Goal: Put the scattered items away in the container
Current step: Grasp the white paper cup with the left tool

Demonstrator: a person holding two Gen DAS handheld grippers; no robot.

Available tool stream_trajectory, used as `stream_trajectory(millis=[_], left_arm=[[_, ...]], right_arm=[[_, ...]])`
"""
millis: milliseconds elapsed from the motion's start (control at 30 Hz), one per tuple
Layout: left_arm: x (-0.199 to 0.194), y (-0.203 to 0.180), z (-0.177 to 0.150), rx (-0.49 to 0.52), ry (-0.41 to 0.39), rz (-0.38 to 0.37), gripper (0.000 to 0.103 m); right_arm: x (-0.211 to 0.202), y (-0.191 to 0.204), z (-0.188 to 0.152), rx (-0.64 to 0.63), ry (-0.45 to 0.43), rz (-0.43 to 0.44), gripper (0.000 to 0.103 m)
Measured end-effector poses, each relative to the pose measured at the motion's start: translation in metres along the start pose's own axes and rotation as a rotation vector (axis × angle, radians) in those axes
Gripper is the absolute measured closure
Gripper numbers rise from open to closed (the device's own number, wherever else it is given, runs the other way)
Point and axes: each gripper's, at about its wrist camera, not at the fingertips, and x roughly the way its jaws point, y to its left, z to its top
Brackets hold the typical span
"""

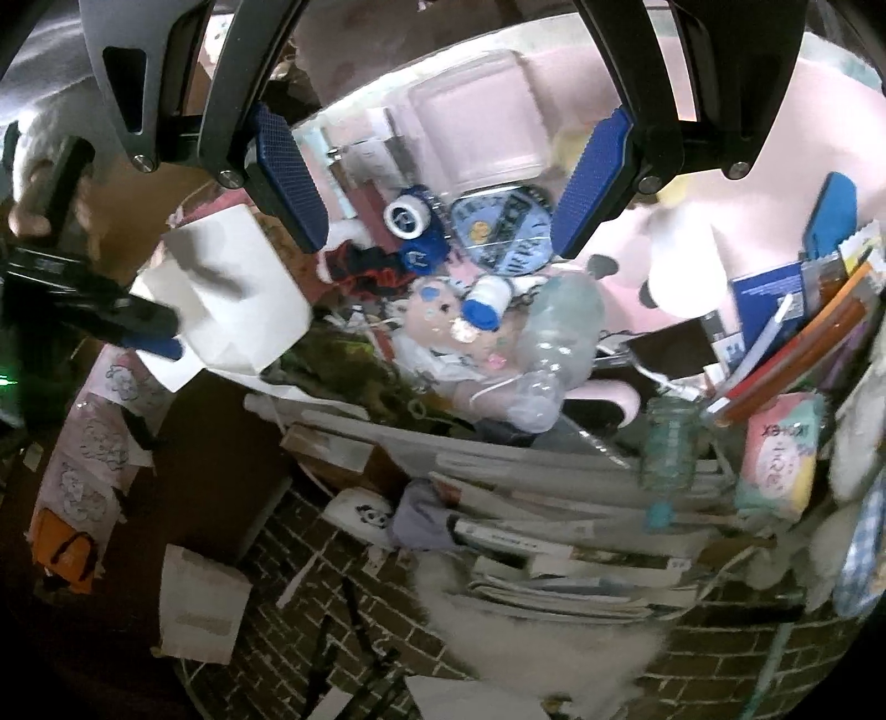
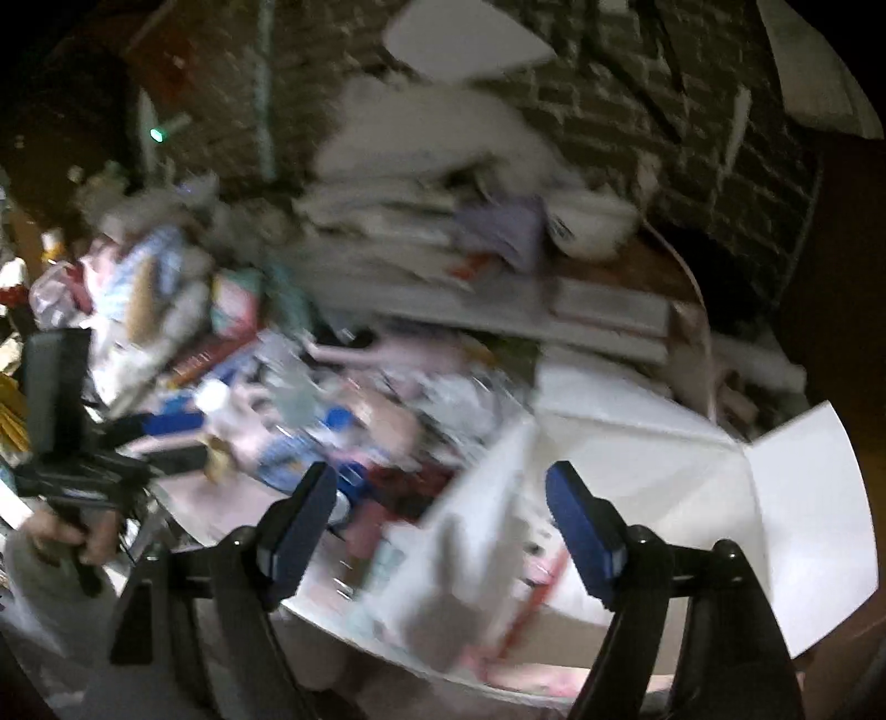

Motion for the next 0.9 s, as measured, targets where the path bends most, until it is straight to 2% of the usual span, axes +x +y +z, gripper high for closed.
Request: stream_trajectory(millis=[67,133,300,400,567,733,833,900], left_arm=[[-0.003,0.007,-0.001,-0.004,-0.020,0.033,0.023],[-0.008,0.013,-0.002,-0.004,-0.050,0.068,0.023],[-0.014,0.032,0.002,0.002,-0.114,0.149,0.025],[-0.004,0.048,0.004,-0.007,-0.088,0.224,0.045],[0.005,0.064,0.005,-0.021,-0.086,0.275,0.046],[0.003,0.064,0.007,0.017,-0.115,0.323,0.045],[0.013,0.068,0.008,0.044,-0.069,0.386,0.045],[0.019,0.070,0.006,0.046,-0.041,0.374,0.045]], right_arm=[[-0.003,0.020,-0.003,-0.036,-0.051,0.030,0.027],[-0.003,0.040,-0.010,-0.073,-0.064,0.098,0.027],[0.016,0.068,-0.032,-0.033,-0.009,0.294,0.027],[0.036,0.077,-0.045,0.002,0.040,0.351,0.026],[0.054,0.087,-0.067,0.017,0.104,0.400,0.026],[0.066,0.089,-0.083,0.041,0.162,0.430,0.026],[0.069,0.090,-0.085,0.051,0.175,0.438,0.026],[0.071,0.091,-0.087,0.053,0.182,0.436,0.026]])
